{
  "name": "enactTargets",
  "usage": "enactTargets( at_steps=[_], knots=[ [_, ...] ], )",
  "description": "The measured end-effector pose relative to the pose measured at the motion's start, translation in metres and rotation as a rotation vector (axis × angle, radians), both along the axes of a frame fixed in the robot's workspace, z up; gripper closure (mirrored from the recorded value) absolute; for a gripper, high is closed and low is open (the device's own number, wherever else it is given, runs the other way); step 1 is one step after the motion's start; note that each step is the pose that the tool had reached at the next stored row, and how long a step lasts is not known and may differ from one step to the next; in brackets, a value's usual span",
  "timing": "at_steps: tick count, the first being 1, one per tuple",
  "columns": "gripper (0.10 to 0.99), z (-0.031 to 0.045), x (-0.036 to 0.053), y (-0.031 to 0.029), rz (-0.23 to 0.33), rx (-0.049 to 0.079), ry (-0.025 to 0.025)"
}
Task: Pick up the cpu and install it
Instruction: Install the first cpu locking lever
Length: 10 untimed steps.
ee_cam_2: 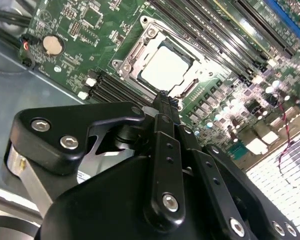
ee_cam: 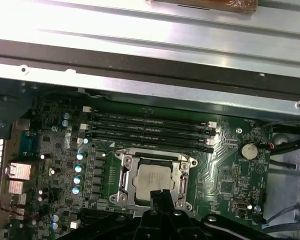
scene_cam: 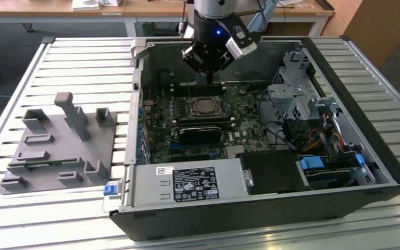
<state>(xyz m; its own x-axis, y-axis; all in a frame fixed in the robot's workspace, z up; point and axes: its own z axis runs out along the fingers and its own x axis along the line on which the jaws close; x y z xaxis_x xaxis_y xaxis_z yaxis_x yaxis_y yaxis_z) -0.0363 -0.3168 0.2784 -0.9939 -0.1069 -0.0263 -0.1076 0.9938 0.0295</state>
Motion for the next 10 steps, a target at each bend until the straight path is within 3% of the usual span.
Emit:
enactTargets(
  at_steps=[10],
  knots=[
    [0.980, -0.0004, -0.0009, -0.0001, 0.089, 0.000, -0.0001]
  ],
)
